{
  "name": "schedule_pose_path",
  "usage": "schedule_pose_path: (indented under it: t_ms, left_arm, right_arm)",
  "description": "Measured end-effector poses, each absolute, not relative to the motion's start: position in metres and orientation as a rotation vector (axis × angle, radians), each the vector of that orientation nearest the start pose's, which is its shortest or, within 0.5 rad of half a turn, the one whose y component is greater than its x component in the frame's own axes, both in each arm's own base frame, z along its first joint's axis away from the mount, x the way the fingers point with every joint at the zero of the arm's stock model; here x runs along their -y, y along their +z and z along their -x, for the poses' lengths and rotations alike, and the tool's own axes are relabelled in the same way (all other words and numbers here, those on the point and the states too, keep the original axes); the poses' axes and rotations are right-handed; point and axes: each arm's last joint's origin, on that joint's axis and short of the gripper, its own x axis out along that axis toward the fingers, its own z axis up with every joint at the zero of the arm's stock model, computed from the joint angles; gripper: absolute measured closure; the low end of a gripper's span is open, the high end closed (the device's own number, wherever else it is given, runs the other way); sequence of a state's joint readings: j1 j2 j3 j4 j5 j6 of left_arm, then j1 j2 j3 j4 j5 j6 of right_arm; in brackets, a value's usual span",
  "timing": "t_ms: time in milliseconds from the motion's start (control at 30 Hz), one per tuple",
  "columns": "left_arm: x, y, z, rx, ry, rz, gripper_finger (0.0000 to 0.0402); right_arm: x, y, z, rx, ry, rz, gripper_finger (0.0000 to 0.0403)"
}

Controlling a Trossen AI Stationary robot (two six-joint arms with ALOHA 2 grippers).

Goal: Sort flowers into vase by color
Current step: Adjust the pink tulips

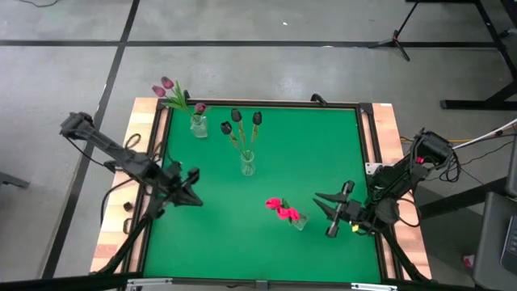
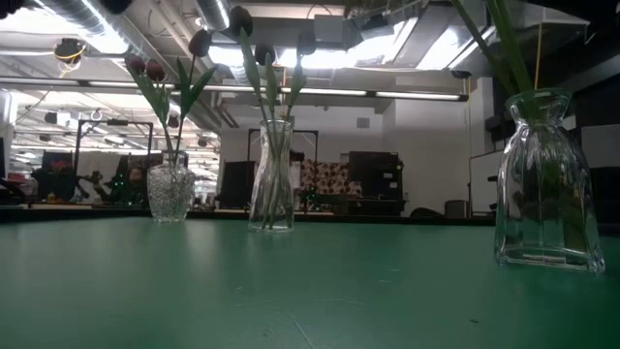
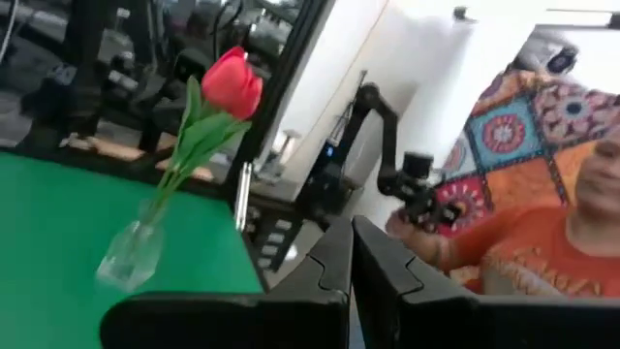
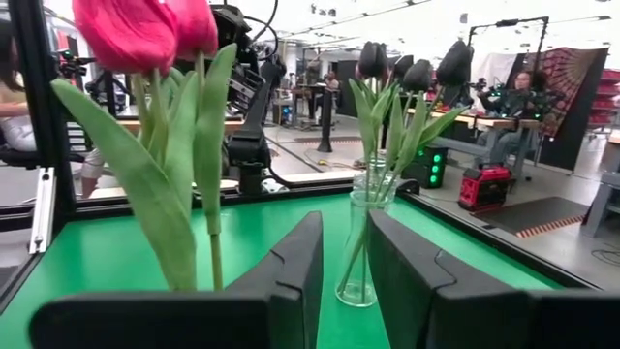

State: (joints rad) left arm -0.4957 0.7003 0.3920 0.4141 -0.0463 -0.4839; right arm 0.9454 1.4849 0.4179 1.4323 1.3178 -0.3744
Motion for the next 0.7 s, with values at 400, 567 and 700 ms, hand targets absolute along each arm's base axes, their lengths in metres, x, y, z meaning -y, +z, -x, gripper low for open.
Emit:
schedule_pose_path:
  t_ms: [400, 567, 700]
  left_arm:
    - [0.111, 0.246, -0.188, 0.099, -0.548, 0.401, 0.0401]
    - [0.118, 0.244, -0.195, 0.185, -0.574, 0.453, 0.0401]
    - [0.123, 0.238, -0.198, 0.184, -0.564, 0.440, 0.0401]
  right_arm:
    - [-0.176, 0.208, -0.163, 0.087, -0.390, 0.028, 0.0320]
    - [-0.177, 0.208, -0.163, 0.100, -0.365, 0.010, 0.0320]
    - [-0.177, 0.208, -0.163, 0.100, -0.364, 0.010, 0.0320]
